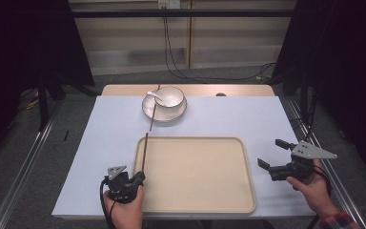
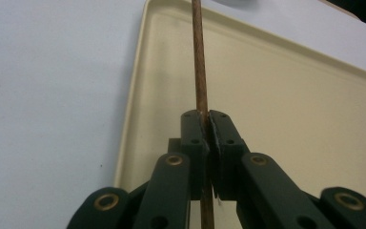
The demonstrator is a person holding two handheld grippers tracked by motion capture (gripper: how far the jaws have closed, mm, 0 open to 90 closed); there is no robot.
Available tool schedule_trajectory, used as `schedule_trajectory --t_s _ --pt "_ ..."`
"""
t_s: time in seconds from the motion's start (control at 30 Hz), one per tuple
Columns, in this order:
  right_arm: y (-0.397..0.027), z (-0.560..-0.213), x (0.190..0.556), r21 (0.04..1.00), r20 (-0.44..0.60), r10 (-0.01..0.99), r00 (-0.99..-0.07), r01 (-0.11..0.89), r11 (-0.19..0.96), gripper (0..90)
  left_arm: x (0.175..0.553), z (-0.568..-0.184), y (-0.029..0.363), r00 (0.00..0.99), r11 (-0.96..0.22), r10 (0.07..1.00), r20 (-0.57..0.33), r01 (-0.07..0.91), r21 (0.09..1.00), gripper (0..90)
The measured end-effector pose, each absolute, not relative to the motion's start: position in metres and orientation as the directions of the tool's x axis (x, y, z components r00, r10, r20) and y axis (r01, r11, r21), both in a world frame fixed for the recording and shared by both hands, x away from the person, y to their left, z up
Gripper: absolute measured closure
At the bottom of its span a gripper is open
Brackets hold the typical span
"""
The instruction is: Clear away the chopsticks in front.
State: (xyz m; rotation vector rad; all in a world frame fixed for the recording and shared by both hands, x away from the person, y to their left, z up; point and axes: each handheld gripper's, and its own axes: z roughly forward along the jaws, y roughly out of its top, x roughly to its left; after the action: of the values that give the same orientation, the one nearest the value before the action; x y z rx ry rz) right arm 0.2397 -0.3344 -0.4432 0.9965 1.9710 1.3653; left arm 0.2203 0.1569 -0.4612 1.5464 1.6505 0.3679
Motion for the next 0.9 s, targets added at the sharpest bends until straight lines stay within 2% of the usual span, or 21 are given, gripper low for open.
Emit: schedule_trajectory --t_s 0.53,0.9 --pt "-0.336 -0.443 0.239 0.939 -0.018 0.814 -0.581 0.270 0.214 0.6 0.228 -0.473 0.154 0.054 0.178 0.948 -0.313 0.726 0.664 85.1" --pt "-0.336 -0.443 0.239 0.938 -0.013 0.815 -0.580 0.276 0.211 0.7 0.233 -0.471 0.151 0.057 0.167 0.953 -0.296 0.717 0.676 79.2"
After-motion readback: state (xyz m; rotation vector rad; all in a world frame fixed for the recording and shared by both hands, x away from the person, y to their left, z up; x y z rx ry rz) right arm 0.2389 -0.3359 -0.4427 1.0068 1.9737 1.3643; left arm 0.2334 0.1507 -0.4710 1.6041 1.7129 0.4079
